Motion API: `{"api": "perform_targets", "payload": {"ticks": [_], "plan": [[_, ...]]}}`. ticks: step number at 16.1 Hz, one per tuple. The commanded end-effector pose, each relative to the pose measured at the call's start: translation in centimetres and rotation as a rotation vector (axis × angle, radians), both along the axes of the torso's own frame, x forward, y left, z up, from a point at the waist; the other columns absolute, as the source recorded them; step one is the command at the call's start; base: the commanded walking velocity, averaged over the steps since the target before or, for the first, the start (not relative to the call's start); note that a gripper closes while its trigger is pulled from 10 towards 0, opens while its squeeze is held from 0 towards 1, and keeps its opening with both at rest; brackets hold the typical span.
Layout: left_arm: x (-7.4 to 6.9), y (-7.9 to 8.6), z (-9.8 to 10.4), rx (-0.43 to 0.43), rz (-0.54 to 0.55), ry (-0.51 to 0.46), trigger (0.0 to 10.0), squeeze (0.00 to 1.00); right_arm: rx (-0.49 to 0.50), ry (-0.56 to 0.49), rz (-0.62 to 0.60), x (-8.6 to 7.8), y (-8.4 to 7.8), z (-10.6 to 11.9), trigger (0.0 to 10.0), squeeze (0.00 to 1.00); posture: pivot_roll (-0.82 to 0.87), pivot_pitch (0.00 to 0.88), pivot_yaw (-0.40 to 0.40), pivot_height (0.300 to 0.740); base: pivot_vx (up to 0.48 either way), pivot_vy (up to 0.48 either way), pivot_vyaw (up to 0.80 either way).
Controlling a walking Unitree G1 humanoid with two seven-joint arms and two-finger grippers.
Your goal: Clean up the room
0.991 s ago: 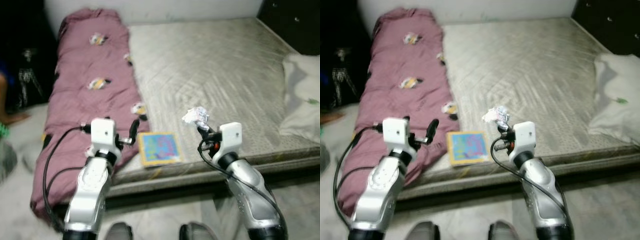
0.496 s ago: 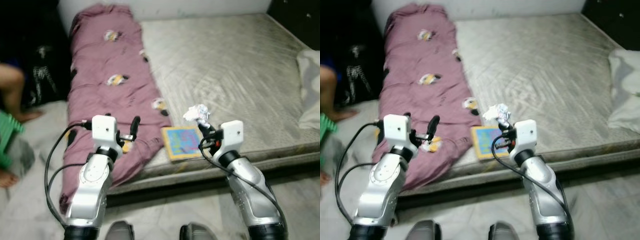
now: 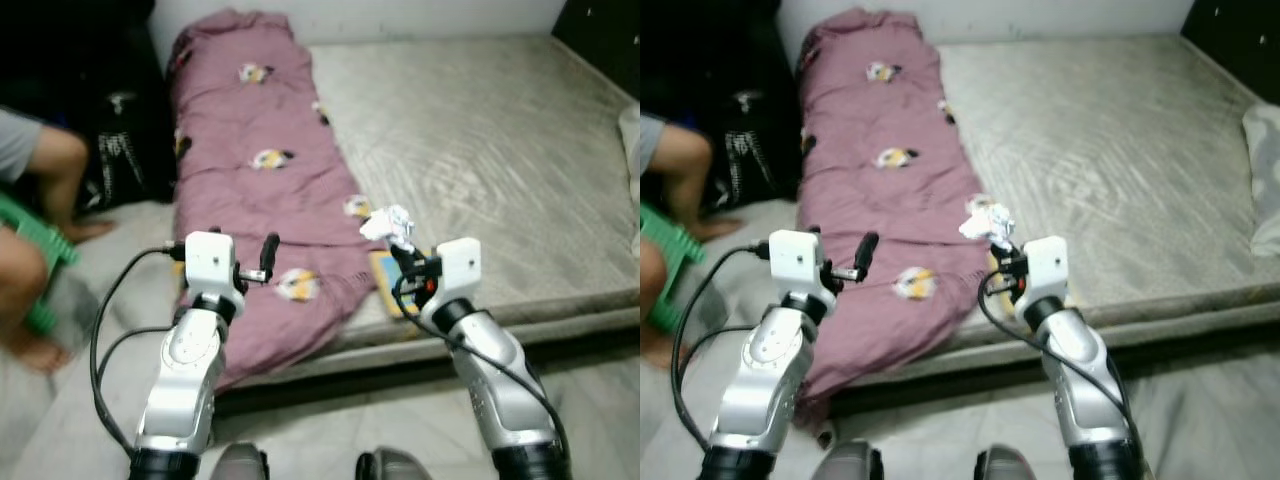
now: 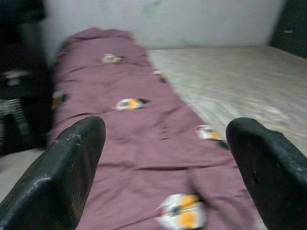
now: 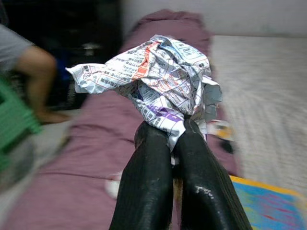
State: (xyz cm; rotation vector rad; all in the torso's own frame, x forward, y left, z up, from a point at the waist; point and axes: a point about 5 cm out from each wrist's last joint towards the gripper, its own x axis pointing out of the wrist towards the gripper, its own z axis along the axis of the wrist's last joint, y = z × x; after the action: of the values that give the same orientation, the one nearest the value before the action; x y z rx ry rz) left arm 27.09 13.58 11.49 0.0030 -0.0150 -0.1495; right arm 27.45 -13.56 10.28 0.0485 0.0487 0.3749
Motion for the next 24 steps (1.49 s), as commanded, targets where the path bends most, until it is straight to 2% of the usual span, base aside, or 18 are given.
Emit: {"api": "perform_targets", "payload": {"ticks": [1,6,8,12,15,18,24], "plan": [[0.0,0.1,0.2,0.019,0.004,-0.018,10.0,0.0,-0.011,-0.022,0.028,0.0,0.5,0.4,10.0,0.0,0.01,0.085,-0.01,0.74,0.0,0.0,0.8],[0.7,0.3,1.8,0.025,0.028,-0.068,10.0,0.0,-0.021,-0.054,0.034,0.7,0.5,1.4,10.0,0.0,0.01,0.127,-0.011,0.74,0.0,0.0,0.8],[0.8,0.7,2.2,0.055,0.054,-0.085,10.0,0.0,-0.02,-0.066,0.039,0.8,0.7,1.8,10.0,0.0,0.01,0.146,-0.014,0.74,0.0,0.0,0.8],[0.6,1.0,2.6,0.092,0.069,-0.1,10.0,0.0,-0.008,-0.09,0.067,0.9,1.9,2.5,10.0,0.0,0.02,0.165,-0.019,0.74,0.0,0.0,0.78],[0.4,1.2,1.9,0.1,0.078,-0.075,10.0,0.0,0.002,-0.074,0.069,0.7,2.2,2.1,10.0,0.0,0.01,0.152,-0.017,0.74,0.0,0.0,0.0],[-0.3,1.1,0.9,0.1,0.069,-0.041,10.0,0.0,0.001,-0.063,0.058,0.4,1.7,1.8,10.0,0.0,0.0,0.145,-0.012,0.74,0.0,0.0,0.78],[-0.1,1.1,0.8,0.096,0.051,-0.03,10.0,0.0,0.007,-0.049,0.025,0.4,1.3,1.4,10.0,0.0,0.0,0.136,-0.008,0.74,0.0,0.0,0.0]]}}
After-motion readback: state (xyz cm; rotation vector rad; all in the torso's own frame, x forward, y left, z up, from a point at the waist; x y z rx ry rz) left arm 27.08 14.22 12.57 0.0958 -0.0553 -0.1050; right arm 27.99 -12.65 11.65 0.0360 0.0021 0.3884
